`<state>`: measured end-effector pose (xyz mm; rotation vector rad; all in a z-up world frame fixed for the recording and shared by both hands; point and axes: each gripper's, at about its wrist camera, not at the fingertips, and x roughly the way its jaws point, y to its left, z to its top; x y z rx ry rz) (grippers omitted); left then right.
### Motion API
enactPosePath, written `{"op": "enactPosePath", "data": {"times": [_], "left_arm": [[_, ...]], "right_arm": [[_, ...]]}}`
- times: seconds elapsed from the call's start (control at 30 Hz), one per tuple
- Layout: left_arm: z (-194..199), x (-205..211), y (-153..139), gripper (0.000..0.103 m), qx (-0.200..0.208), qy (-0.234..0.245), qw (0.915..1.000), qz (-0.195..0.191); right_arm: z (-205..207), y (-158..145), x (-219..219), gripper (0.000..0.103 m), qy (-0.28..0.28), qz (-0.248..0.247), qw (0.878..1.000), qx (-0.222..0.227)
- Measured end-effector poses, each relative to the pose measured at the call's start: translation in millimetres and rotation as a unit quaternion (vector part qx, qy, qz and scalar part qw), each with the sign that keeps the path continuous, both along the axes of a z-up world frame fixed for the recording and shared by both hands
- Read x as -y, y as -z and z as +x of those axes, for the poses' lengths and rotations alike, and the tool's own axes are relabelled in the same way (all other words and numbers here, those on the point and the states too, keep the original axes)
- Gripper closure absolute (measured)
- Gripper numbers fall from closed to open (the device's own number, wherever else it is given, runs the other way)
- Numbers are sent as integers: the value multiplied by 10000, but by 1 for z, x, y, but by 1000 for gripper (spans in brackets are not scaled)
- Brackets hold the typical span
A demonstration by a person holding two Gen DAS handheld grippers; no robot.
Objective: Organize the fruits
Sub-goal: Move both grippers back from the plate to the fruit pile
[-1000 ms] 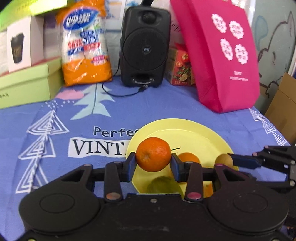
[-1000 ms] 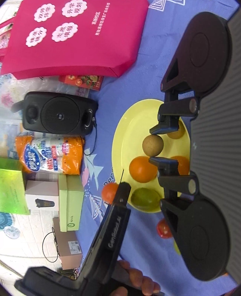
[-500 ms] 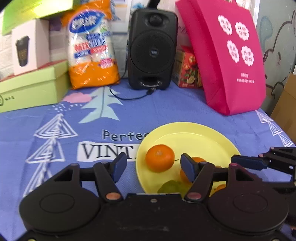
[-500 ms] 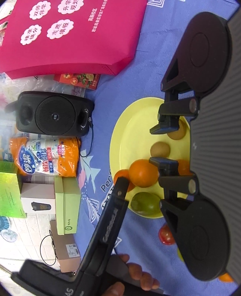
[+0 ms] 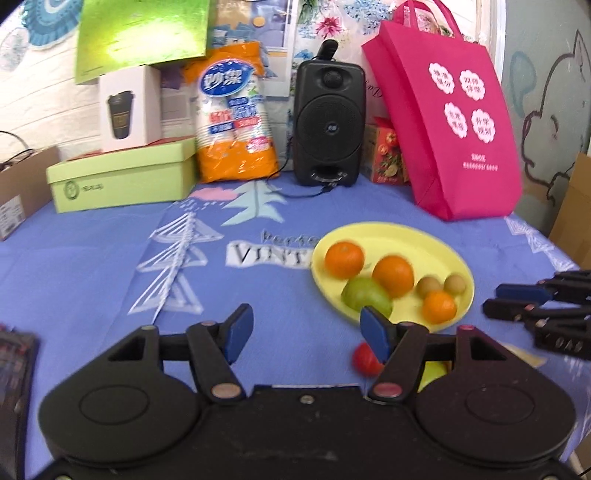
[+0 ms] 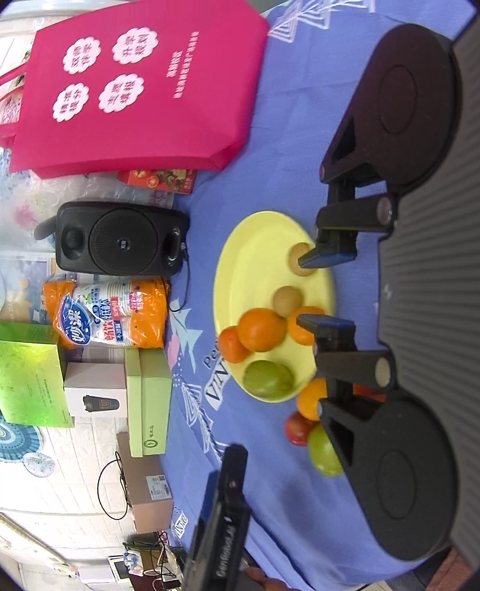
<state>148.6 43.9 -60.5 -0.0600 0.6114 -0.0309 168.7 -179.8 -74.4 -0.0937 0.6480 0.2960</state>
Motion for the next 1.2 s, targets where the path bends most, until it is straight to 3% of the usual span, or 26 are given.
{"op": "enactPosePath", "data": {"times": [0.43,0.93,1.13,1.2], "left_arm": [[-61,22,42,38,-482,194,9987,-4],[-39,37,41,38,-490,499,9974,-168],[-25,37,39,38,-572,846,9948,-44],[-21,36,38,38,-607,953,9936,-49]], "right_arm": [[-61,17,0,69,-255,56,9993,-283],[-83,14,-14,64,-827,-250,9961,-192],[-105,12,-34,62,-1858,-393,9817,-153],[-108,12,-43,52,-2016,-357,9787,-139]]}}
